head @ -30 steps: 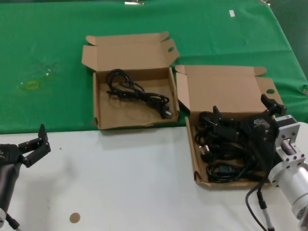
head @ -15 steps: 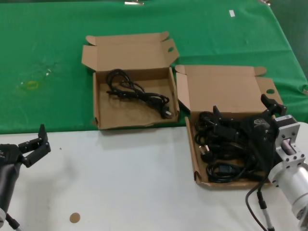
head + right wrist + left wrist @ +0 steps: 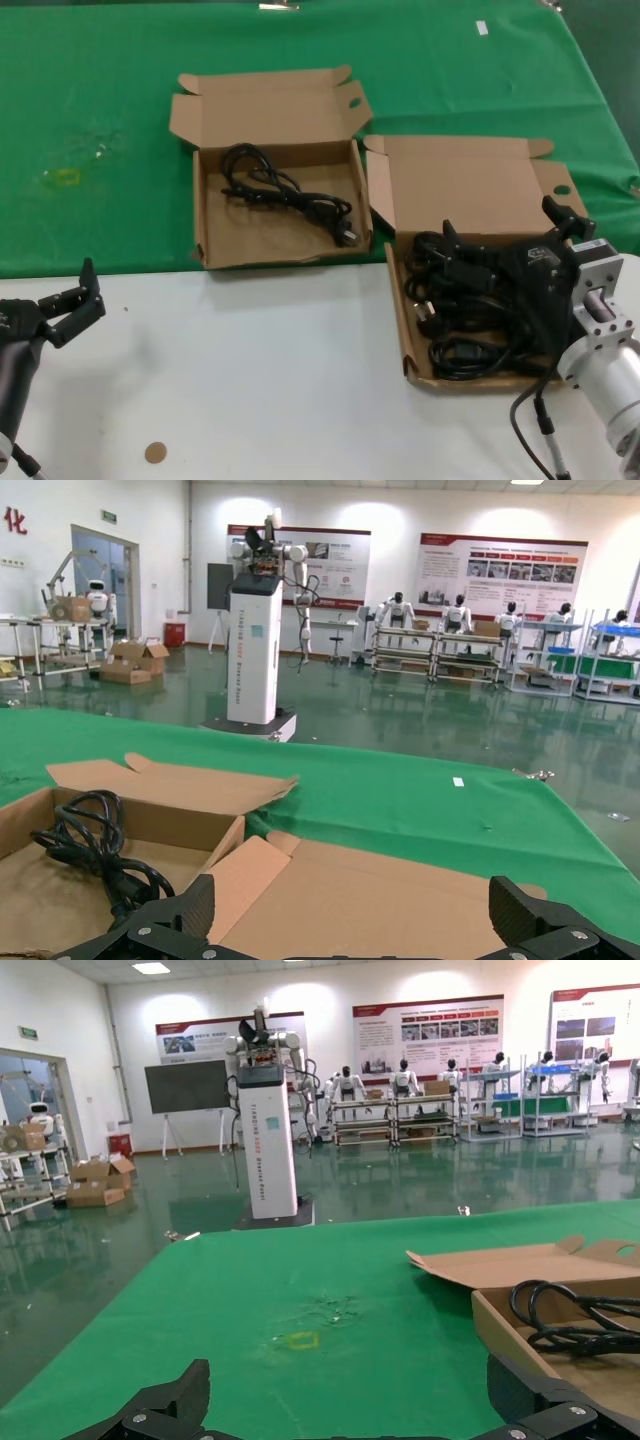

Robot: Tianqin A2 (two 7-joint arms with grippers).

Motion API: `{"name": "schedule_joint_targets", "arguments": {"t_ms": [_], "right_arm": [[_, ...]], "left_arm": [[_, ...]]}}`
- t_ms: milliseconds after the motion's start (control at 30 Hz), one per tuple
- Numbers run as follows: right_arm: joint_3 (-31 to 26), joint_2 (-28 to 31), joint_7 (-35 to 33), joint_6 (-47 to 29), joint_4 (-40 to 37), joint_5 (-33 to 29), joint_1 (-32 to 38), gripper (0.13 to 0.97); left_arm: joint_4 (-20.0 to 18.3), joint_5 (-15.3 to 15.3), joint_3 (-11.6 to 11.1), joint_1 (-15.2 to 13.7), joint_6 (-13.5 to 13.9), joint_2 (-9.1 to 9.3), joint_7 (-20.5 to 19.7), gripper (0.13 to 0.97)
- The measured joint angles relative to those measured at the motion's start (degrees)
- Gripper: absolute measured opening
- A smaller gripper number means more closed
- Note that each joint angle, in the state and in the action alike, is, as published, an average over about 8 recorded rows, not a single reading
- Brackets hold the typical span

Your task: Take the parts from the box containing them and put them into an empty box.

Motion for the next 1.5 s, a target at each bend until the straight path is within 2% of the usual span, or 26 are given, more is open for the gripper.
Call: {"name": "schedule_joint_targets", "arguments": {"t_ms": [1500], "right_arm": [[0.0,0.0,0.0,0.0,0.0,0.0,0.0,0.966]], "left_arm": [[0.0,0.0,0.0,0.0,0.0,0.00,0.0,0.966]]}}
